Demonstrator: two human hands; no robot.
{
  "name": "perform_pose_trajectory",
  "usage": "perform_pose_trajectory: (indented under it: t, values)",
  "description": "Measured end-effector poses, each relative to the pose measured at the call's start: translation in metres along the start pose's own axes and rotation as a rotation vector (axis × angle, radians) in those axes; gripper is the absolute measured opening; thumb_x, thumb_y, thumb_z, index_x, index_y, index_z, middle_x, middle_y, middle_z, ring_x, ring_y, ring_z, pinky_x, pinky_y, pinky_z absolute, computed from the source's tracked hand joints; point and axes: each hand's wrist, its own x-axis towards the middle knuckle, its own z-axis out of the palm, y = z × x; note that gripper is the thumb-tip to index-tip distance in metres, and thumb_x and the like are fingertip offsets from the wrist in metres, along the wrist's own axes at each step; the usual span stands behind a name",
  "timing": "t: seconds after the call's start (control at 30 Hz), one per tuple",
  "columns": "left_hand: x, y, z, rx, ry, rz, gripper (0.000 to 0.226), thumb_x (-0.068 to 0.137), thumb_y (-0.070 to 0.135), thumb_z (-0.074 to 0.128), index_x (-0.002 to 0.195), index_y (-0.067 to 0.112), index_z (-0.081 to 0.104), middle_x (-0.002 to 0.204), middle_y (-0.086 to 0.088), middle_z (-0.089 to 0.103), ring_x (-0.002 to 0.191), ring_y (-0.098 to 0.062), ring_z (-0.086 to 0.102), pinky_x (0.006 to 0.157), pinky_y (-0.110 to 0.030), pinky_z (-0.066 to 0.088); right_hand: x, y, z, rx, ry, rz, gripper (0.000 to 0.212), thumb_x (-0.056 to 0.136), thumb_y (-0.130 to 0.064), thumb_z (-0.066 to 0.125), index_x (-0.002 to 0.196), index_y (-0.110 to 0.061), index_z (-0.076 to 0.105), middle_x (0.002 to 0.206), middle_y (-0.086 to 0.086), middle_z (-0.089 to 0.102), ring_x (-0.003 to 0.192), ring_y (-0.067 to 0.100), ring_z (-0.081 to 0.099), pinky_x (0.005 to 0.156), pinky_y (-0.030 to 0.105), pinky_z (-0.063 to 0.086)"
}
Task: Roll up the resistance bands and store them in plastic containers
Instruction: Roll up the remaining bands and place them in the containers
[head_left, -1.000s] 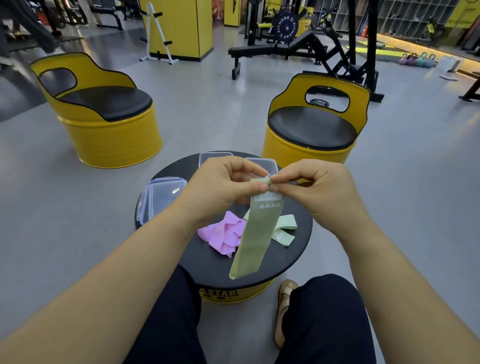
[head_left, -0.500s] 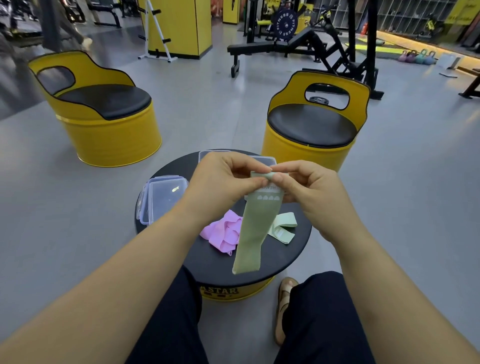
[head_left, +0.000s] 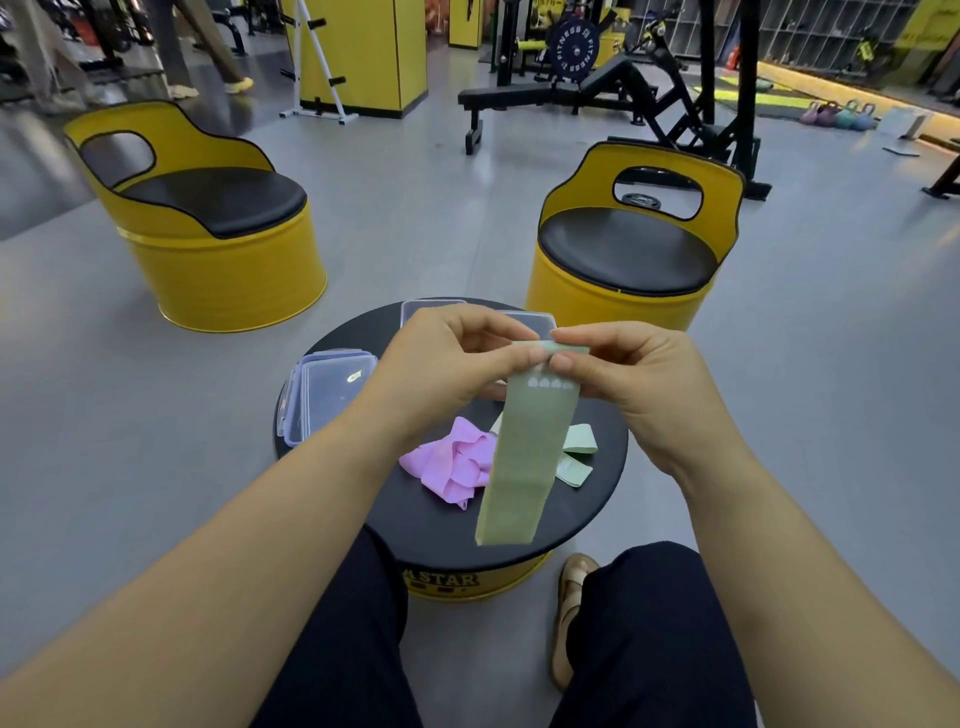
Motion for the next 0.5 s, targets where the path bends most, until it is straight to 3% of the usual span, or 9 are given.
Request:
perform_pose_trajectory:
  t: [0.13,0.23,0.3,0.5]
  values:
    - [0.0002,0.0008,-0.0014,0.000,-0.002,0.013,0.015,0.077,0.011,0.074,0.090,0.004,0.071,0.086,-0.015,0.073,0.078,-0.019,0.070,0.067,-0.027,0.058,-0.0004,0.0003,0.0020,-0.031,-0.011,-0.023,0.019,0.071,0.005,0.071,0.081,-0.011,0.070,0.070,-0.007,0.073,0.071,0.008,0.070,0.063,0.017,0.054]
    - [0.0013,0.0001,-0.0006,-0.018,0.034,0.017,0.014,0.075,0.006,0.075,0.089,0.004,0.071,0.086,-0.019,0.072,0.081,-0.031,0.069,0.074,-0.039,0.059,0.0000,0.0010,0.0028,-0.029,-0.015,-0.028,0.020,0.071,0.008,0.070,0.079,-0.011,0.070,0.069,-0.009,0.073,0.071,0.007,0.070,0.063,0.016,0.054]
    - [0.0020,-0.0010,0.0007,-0.022,0.060,0.020,0.012,0.074,0.004,0.075,0.086,0.006,0.071,0.085,-0.018,0.072,0.079,-0.028,0.069,0.077,-0.042,0.058,0.0002,0.0015,0.0029,-0.031,-0.010,-0.025,0.021,0.071,0.008,0.070,0.079,-0.012,0.069,0.069,-0.009,0.072,0.070,0.006,0.070,0.063,0.015,0.053]
    - [0.0020,-0.0069,0.0006,-0.028,0.098,0.041,0.015,0.074,-0.001,0.074,0.080,0.012,0.071,0.079,-0.008,0.072,0.077,-0.019,0.068,0.076,-0.034,0.059,-0.0033,0.0064,-0.0003,-0.026,-0.032,0.100,0.032,0.069,-0.027,0.068,0.099,-0.016,0.068,0.083,0.001,0.074,0.079,0.018,0.072,0.072,0.034,0.060]
